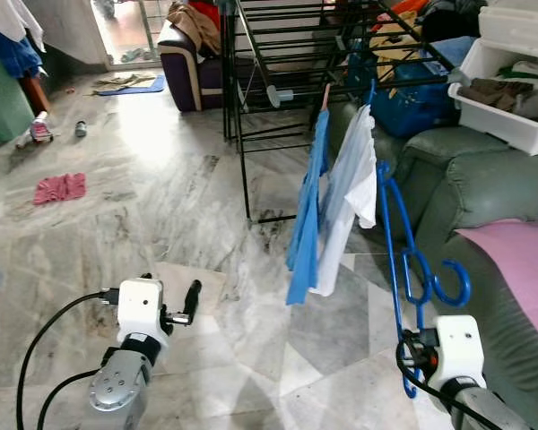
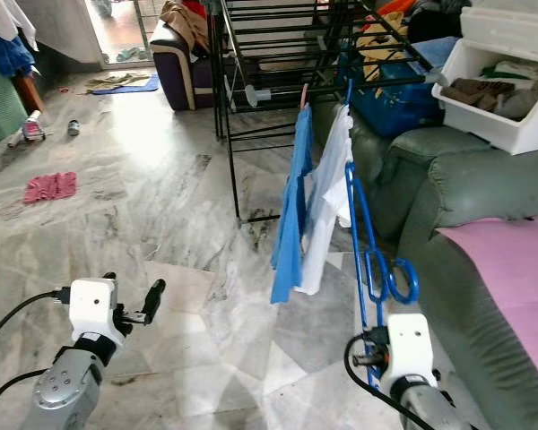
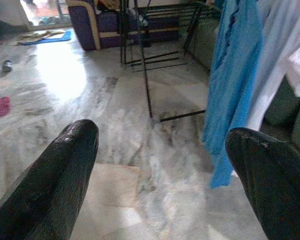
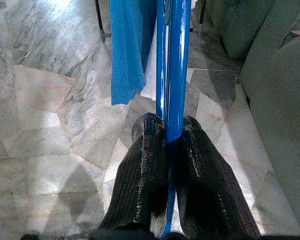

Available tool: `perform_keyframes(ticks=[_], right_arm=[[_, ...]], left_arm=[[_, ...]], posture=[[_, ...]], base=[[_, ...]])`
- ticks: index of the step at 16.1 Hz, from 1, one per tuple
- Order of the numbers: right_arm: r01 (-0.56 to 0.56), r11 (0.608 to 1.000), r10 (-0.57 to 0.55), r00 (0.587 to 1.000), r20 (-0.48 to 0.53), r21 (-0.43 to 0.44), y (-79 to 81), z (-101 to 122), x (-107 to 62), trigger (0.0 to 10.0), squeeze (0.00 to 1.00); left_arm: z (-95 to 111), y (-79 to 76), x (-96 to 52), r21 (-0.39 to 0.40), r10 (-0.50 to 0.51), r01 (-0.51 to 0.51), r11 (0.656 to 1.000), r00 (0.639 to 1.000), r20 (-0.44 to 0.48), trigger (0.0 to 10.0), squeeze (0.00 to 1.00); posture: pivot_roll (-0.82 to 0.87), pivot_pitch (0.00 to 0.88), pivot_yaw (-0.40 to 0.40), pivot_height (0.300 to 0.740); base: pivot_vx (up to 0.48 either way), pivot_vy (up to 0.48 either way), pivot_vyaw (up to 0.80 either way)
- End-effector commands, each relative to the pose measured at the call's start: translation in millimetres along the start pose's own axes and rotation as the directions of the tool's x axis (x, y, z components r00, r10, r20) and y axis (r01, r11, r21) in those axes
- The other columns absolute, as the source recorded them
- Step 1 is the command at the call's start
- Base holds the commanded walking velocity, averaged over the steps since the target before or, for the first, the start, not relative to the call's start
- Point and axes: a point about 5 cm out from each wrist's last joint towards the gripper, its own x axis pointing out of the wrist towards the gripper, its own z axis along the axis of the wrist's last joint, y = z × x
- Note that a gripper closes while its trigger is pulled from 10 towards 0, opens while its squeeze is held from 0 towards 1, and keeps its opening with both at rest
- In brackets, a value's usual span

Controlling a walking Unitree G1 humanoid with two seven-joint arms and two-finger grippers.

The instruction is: Hang hanger

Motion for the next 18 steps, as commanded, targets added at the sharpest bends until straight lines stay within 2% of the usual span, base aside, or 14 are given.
perform_keyframes(ticks=[1, 4, 6, 9, 18], right_arm=[[-0.004, 1.0, 0.004, 1.0, 0.019, 0.001, 4.9, 7, 2.8, 10.0, 0.0], [-0.035, 0.999, 0.035, 0.999, 0.019, -0.011, 10.6, 10, 10.0, 10.0, 0.0], [-0.037, 0.999, 0.037, 0.999, 0.019, -0.014, 9.1, 12, 13.8, 10.0, 0.0], [-0.054, 0.998, 0.055, 0.998, 0.025, -0.017, 15.4, 15, 19.1, 10.0, 0.0], [-0.065, 0.998, 0.065, 0.998, 0.026, -0.012, 20.0, 14, 23.2, 10.0, 0.0]], left_arm=[[4, -5.8, 1.0, -0.006, -0.024, 0.024, 1.0, 1.0, 0.013, 10.0, 0.0], [5, -13.5, 0.0, -0.054, -0.041, 0.042, 0.998, 0.999, 0.019, 10.0, 0.0], [6, -11.6, -1.3, -0.044, -0.043, 0.044, 0.998, 0.999, 0.021, 10.0, 0.0], [5, -9.6, -1.4, -0.042, -0.039, 0.039, 0.998, 0.999, 0.015, 10.0, 0.0], [6, -10.3, 1.5, -0.03, -0.043, 0.044, 0.999, 0.999, 0.006, 10.0, 0.0]], posture=[[-0.03, 0.0, -0.035, 0.74], [0.0, 0.0, -0.047, 0.74], [0.01, 0.0, -0.052, 0.74], [0.01, 0.0, -0.05, 0.74], [0.02, 0.0, -0.044, 0.74]], base=[[0.0, 0.0, 0.0], [0.0, -0.109, 0.0], [0.0, -0.399, 0.0], [0.0, -0.429, 0.0], [0.0, -0.337, 0.0]])
